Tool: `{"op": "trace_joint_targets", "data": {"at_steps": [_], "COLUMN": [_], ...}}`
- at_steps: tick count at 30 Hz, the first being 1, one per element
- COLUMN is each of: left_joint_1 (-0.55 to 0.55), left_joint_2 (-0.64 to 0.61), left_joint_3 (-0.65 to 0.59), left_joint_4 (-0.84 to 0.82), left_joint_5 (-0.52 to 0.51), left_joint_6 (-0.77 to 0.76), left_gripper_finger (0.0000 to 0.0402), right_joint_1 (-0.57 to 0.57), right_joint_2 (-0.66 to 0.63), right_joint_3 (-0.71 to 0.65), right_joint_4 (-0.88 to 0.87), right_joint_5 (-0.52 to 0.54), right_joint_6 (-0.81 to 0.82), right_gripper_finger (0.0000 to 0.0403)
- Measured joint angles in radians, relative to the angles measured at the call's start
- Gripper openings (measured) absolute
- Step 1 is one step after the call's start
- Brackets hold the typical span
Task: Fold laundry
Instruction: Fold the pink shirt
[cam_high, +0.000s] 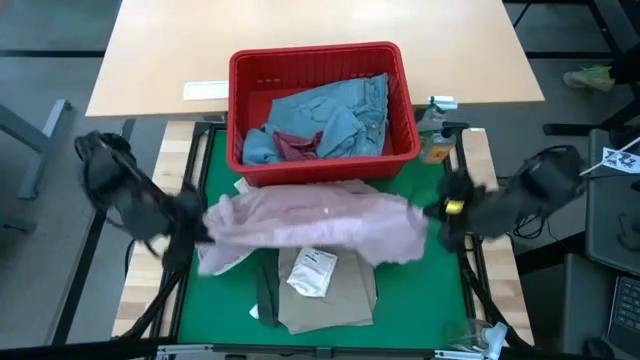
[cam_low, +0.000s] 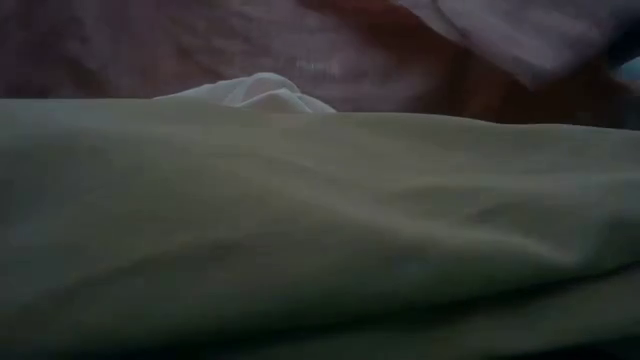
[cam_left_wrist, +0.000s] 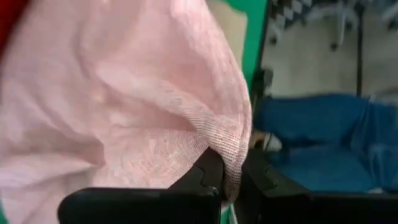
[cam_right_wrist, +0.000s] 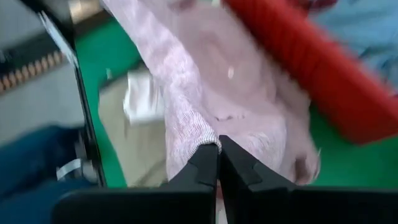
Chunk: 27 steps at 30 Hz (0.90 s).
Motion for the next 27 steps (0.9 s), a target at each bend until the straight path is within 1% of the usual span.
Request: {"op": "trace_joint_targets", "data": {"at_steps": [4,8,12,16,18,23,27], "left_joint_1": [-0.118,-0.233,-0.310,-0.361,-0.379,-0.402,-0.406], "left_joint_2": [0.112,0.203,0.274,0.337,0.375,0.476,0.548], "left_joint_3": [0.000,0.000,0.000,0.000,0.000,0.000,0.000], "left_joint_4": [0.042,0.108,0.171,0.215,0.242,0.317,0.423], "left_joint_5": [0.005,0.003,-0.016,-0.088,-0.080,-0.067,-0.020], "left_joint_6": [-0.084,-0.183,-0.267,-0.357,-0.367,-0.368,-0.368], "left_gripper_finger": [0.0011,0.0011,0.0011,0.0011,0.0011,0.0011,0.0011], "right_joint_1": [0.155,0.324,0.460,0.573,0.606,0.644,0.642], "right_joint_2": [0.010,0.010,0.027,0.064,0.097,0.202,0.280], "right_joint_3": [-0.126,-0.218,-0.257,-0.260,-0.260,-0.261,-0.261], "right_joint_4": [0.040,0.142,0.251,0.325,0.369,0.461,0.538], "right_joint_5": [-0.015,-0.021,0.032,0.087,0.077,0.002,-0.108], "right_joint_6": [0.191,0.366,0.483,0.562,0.591,0.643,0.666], "right_gripper_finger": [0.0005,0.0005,0.0005,0.0005,0.0005,0.0005,0.0005]}}
